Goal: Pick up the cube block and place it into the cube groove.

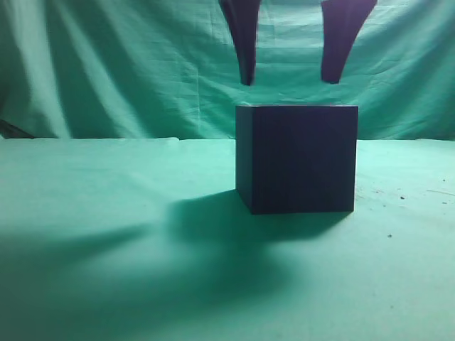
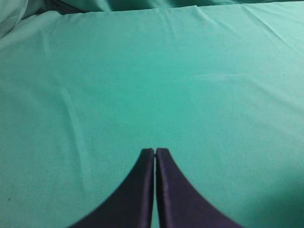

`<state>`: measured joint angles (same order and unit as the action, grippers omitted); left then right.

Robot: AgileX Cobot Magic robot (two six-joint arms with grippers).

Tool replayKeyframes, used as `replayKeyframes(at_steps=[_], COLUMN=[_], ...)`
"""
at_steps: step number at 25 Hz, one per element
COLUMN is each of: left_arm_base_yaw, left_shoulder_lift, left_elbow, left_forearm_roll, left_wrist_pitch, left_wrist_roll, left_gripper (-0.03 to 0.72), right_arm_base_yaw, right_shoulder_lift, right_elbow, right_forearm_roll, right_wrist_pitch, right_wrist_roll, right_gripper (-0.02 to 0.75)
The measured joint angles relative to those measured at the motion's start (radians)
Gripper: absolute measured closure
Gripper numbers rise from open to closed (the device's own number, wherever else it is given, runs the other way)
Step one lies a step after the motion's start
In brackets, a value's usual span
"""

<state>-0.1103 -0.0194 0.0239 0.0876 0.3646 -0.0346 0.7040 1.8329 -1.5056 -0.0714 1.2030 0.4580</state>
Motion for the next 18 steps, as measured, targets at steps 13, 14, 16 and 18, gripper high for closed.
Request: replayKeyframes(at_steps=[13,14,16,18], left_arm_base_yaw=[0.000,0.000,0.000,0.000], left_shoulder_lift=[0.000,0.000,0.000,0.000], left_elbow=[0.000,0.000,0.000,0.000], left_forearm_roll=[0.000,0.000,0.000,0.000], left_wrist_pitch=[0.000,0.000,0.000,0.000], left_wrist_roll=[0.000,0.000,0.000,0.000], left_gripper=[0.688,0.688,0.688,0.688], right_arm_base_yaw=[0.000,0.000,0.000,0.000], right_shoulder_lift=[-0.078,-0.096,-0.147,-0.199], right_elbow=[-0.145,-0.145,-0.145,-0.147], right_forearm_roll=[-0.044,-0.037,-0.007,0.019], right_wrist_pitch=[0.035,0.037,0.037,0.042], right_wrist_roll=[-0.070,-0.072,-0.074,-0.081], right_gripper=[0.427,0.484,0.604,0.687])
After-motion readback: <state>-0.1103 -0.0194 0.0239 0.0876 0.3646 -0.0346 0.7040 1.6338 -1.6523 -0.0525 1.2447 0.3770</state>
